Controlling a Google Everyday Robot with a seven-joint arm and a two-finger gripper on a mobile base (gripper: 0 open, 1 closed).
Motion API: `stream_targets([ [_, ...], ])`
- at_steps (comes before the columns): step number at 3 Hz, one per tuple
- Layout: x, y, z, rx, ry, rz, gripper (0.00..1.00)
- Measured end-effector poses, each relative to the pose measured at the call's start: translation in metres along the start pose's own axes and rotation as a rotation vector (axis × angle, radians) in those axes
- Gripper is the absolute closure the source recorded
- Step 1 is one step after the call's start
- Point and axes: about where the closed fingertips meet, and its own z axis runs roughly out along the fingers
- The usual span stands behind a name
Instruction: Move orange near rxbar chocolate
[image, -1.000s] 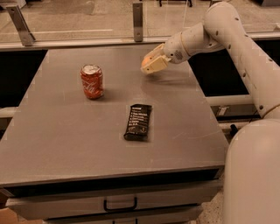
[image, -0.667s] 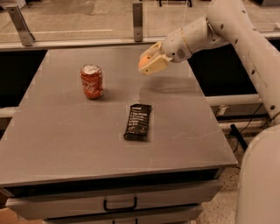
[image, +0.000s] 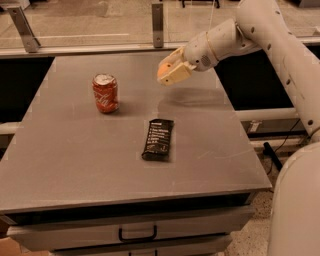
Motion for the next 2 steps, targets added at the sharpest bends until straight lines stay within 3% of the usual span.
stream_targets([
  [1,0.000,0.027,0.009,-0.058,-0.020,-0.020,1.00],
  [2,-0.005,0.080,0.024,-0.194,-0.061,-0.069,1.00],
])
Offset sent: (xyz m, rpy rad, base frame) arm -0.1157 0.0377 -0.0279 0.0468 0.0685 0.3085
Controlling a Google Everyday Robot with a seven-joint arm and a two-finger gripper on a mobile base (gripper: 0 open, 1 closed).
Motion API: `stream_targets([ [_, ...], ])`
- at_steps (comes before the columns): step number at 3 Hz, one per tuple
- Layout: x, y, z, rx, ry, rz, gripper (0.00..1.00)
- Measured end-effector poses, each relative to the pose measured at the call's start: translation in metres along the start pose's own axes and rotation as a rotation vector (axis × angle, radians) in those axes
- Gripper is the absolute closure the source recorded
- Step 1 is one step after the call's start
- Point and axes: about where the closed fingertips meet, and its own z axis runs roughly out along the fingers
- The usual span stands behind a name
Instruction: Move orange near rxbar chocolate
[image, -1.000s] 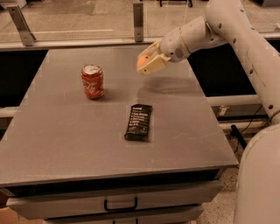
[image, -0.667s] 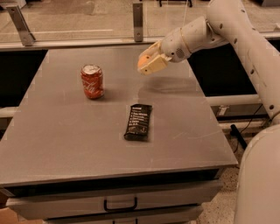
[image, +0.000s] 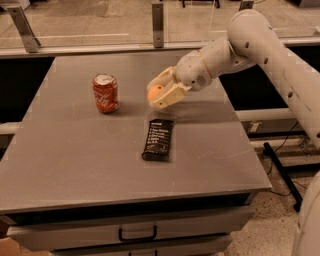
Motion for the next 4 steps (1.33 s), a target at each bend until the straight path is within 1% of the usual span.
stream_targets([
  [1,0.001,0.026,0.010,-0.089,-0.018,-0.022,1.00],
  [2,0.006,0.040,0.011,-0.145,-0.022,-0.021,0.82],
  [3,0.012,0.047,0.004,-0.169,-0.007,-0.016,0.58],
  [4,0.016,0.046,0.001,-0.177,0.002,-0.017,0.35],
])
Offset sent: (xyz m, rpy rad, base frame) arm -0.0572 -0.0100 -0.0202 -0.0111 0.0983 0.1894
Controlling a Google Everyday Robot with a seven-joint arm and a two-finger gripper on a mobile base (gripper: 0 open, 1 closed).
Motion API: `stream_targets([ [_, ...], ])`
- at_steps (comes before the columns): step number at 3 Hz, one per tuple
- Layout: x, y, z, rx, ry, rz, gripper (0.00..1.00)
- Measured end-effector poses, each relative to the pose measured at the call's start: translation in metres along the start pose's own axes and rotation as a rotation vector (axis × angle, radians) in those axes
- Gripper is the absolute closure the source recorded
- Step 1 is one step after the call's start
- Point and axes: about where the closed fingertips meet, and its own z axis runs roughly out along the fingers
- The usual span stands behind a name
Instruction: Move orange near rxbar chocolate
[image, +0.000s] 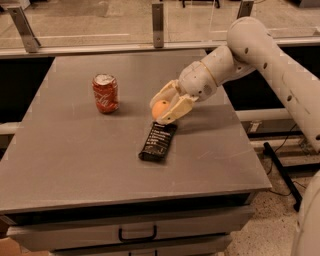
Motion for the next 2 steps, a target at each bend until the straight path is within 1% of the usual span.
stream_targets([
  [1,0.0035,-0.0042,0.0005,-0.008,0.003,0.000,0.13],
  [2,0.0093,-0.0087,0.0041,-0.017,0.002,0.006,0.00],
])
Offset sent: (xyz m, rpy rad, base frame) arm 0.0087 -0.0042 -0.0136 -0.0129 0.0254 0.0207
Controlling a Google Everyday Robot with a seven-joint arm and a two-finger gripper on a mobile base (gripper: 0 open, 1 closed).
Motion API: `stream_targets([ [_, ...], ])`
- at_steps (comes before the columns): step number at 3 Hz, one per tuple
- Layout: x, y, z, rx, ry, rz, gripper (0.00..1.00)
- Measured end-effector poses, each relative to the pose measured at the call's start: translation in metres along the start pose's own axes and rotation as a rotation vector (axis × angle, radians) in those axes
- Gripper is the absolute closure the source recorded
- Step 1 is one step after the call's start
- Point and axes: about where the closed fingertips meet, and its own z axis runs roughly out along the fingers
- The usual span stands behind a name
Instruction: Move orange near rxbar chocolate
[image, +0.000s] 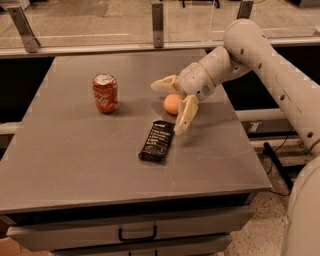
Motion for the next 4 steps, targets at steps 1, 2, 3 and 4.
stream_targets([
  [1,0.002,0.000,0.000,0.002,-0.002,0.005,0.00],
  [2,0.005,0.005,0.001,0.007,-0.012,0.018,0.00],
  [3,-0.004,0.012,0.006,0.009,-0.036,0.012,0.00],
  [4,-0.013,0.015,-0.017,0.070,-0.032,0.000,0.00],
])
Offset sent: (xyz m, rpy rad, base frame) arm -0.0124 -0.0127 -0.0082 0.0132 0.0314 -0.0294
